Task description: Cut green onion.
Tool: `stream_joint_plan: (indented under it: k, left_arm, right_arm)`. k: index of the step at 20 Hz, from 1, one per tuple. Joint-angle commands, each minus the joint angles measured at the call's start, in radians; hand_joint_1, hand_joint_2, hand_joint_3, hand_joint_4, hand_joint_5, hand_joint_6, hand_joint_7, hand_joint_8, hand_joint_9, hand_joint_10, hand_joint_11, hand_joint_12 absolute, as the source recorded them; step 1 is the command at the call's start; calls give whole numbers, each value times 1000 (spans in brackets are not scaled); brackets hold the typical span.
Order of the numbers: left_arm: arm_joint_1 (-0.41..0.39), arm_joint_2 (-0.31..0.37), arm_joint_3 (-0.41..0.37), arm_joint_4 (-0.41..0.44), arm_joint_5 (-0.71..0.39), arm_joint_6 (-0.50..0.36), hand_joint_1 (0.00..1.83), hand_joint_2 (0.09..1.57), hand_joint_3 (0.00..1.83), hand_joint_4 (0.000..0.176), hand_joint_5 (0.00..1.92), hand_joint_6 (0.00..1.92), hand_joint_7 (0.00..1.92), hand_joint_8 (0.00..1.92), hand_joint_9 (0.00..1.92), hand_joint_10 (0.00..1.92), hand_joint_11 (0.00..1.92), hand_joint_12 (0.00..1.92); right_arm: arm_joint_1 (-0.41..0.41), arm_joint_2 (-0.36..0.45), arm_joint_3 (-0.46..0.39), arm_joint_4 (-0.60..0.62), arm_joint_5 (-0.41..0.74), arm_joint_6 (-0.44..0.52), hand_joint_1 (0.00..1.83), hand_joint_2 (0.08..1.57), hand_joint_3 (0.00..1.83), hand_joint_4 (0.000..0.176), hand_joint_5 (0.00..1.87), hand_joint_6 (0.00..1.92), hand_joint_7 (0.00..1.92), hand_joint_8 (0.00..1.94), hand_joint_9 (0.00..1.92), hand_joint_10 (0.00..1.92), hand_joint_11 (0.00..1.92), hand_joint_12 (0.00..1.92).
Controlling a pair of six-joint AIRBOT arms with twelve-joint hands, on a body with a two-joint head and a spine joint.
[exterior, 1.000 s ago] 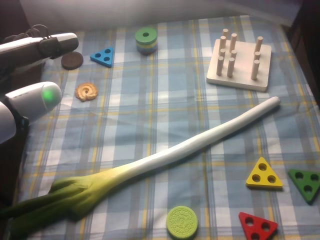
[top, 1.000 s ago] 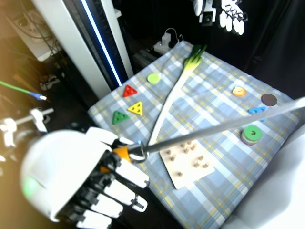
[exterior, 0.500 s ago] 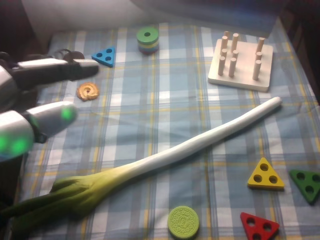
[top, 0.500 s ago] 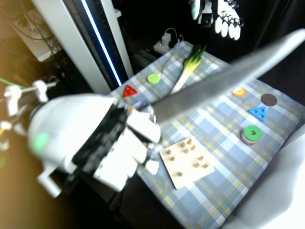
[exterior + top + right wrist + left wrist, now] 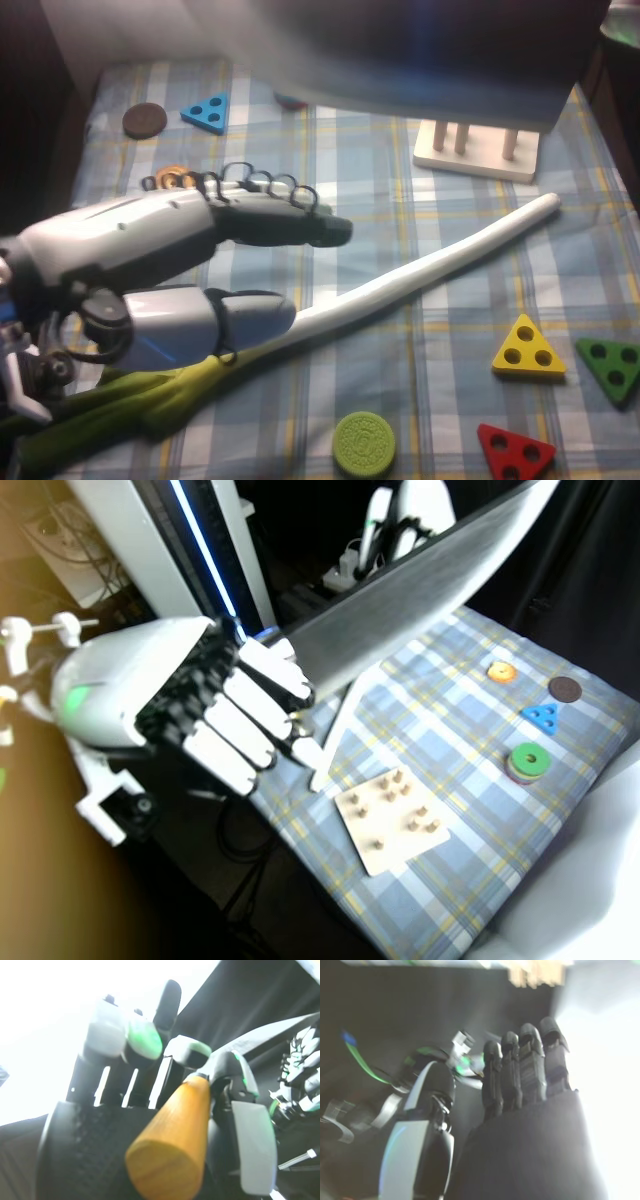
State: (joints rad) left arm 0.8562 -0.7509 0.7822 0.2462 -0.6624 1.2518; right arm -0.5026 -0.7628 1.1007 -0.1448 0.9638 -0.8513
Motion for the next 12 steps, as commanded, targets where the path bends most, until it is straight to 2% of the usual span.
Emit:
stream_joint_plan:
  k: [1,2,4,6,7,8,9,10,12]
  left_arm:
    - [-20,-14,4,9,-65,-7,420,1464,7,0,375,7,322,3,245,10,56,282]
    - [-29,-25,6,27,-46,-7,312,1490,3,0,389,0,373,0,287,2,23,330]
    - [-36,-34,5,40,-25,-7,312,1483,0,0,400,1,389,1,290,1,4,357]
    - [-45,-46,5,62,-1,-7,39,1527,10,0,291,0,297,0,229,0,0,281]
    - [-51,-56,9,70,11,-7,7,1534,7,0,276,0,274,0,208,0,0,239]
    - [-61,-71,16,83,31,-6,152,1509,0,0,301,7,288,9,211,6,4,217]
    - [-66,-77,18,90,42,-6,152,1509,0,0,301,7,288,9,211,6,4,217]
    - [-78,-95,27,109,77,-6,90,1522,0,0,261,10,246,9,160,10,0,102]
    - [-89,-114,32,144,115,-6,6,1567,7,0,302,5,264,1,167,2,29,118]
  right_arm:
    - [3,9,-1,48,162,10,422,1463,7,176,1008,1921,1289,1941,1398,1921,1420,1921]
    - [-9,8,-3,48,168,11,445,1467,2,171,962,1921,1273,1941,1392,1921,1405,1921]
    - [-21,6,-5,48,170,16,444,1468,1,167,952,1921,1268,1941,1392,1921,1409,1921]
    - [-33,4,-5,49,170,23,420,1455,0,156,967,1921,1279,1941,1407,1921,1413,1921]
    - [-38,4,-5,52,170,24,417,1460,1,156,970,1921,1281,1941,1409,1921,1414,1921]
    - [-44,5,-5,54,170,25,389,1454,0,159,981,1921,1289,1941,1403,1921,1405,1921]
    - [-47,6,-5,55,170,27,389,1454,0,159,981,1921,1289,1941,1403,1921,1405,1921]
    - [-54,6,-5,55,170,32,385,1454,0,162,999,1921,1304,1941,1416,1921,1414,1921]
    - [-66,5,-6,55,170,34,420,1458,1,162,1001,1921,1317,1941,1445,1921,1453,1921]
